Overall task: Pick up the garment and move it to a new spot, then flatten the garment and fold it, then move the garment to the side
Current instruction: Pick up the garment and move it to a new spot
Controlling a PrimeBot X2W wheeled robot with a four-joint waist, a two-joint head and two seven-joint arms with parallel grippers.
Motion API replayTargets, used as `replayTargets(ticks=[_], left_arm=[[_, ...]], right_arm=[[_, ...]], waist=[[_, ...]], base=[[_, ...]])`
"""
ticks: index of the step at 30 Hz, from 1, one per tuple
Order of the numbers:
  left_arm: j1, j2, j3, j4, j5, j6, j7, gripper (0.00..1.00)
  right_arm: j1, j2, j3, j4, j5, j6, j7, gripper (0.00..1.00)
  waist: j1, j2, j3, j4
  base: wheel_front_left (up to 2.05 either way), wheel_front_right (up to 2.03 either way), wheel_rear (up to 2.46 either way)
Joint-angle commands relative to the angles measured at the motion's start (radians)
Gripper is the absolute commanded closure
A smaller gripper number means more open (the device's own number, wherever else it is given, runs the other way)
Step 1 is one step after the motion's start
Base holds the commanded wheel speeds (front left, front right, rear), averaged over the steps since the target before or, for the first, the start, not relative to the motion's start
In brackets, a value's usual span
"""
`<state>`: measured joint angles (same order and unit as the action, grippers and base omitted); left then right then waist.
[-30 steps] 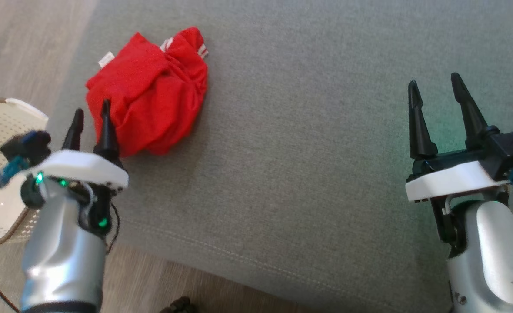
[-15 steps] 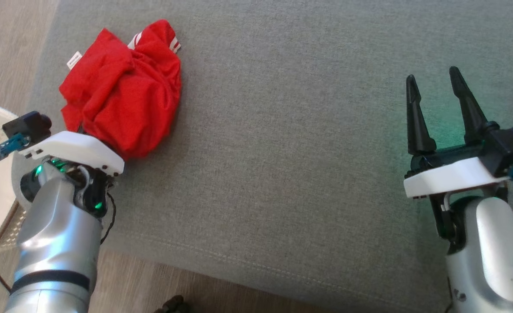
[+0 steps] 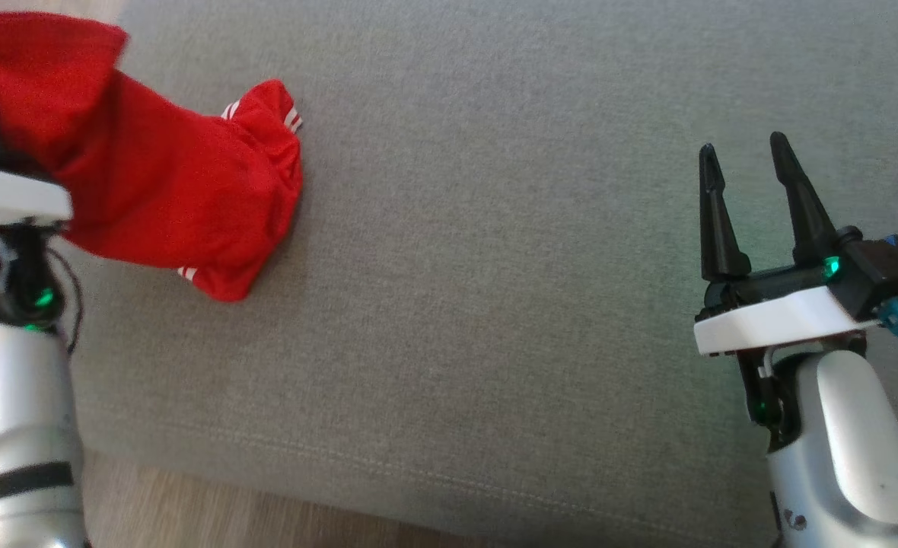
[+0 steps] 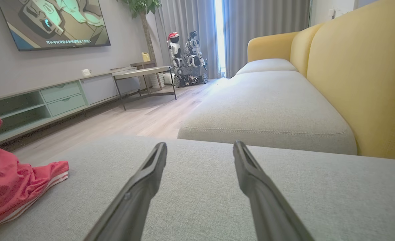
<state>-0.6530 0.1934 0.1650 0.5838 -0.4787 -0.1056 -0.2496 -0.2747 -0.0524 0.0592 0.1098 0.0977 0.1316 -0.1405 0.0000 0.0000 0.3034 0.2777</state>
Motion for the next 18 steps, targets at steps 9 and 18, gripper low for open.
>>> replayTargets(ticks=[9, 18], left_arm=[[0.016, -0.013, 0.145, -0.376, 0.12, -0.003, -0.012, 1.0], [-0.071, -0.066, 0.025, -0.503, 0.172, -0.016, -0.01, 1.0]], right_arm=[[0.004, 0.002, 0.044, 0.028, 0.06, -0.001, -0.064, 0.0], [-0.013, 0.002, 0.055, 0.037, 0.095, -0.001, -0.093, 0.0]], waist=[[0.0, 0.0, -0.087, -0.082], [0.0, 0.0, -0.081, -0.185]], base=[[0.0, 0.0, 0.0], [0.0, 0.0, 0.0]])
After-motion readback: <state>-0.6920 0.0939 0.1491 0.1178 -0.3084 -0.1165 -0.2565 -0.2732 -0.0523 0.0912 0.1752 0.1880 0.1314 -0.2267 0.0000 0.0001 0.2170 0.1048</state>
